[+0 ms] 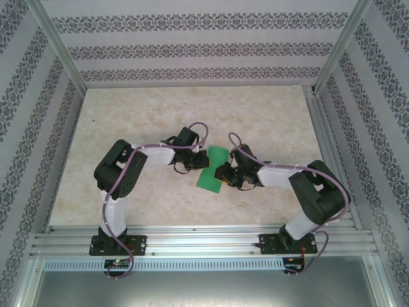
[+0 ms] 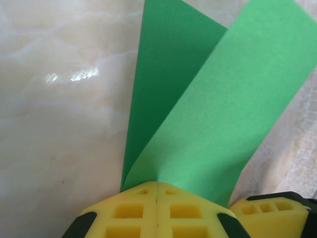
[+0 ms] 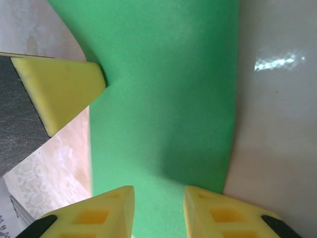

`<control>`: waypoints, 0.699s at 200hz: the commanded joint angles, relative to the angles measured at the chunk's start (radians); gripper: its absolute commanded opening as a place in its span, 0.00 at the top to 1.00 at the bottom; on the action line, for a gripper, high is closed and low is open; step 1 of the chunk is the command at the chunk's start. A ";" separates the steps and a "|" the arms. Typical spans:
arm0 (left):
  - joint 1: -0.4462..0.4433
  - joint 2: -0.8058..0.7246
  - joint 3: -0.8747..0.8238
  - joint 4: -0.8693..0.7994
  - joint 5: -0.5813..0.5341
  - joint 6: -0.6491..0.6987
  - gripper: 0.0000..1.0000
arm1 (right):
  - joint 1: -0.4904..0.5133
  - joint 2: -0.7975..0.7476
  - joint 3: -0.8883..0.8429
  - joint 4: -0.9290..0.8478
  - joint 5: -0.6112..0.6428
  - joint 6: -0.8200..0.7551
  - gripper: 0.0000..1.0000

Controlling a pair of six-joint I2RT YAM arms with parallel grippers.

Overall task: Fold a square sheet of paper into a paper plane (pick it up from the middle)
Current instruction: Fold the square sheet of paper in half at the center of the table.

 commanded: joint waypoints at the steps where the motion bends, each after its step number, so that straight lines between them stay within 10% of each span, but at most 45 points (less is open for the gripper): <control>1: -0.023 0.028 0.009 -0.067 -0.025 0.023 0.96 | -0.003 -0.068 0.070 -0.090 0.044 -0.048 0.67; 140: -0.023 0.036 0.015 -0.082 -0.025 0.035 0.96 | -0.055 0.037 0.115 -0.104 0.028 -0.096 0.68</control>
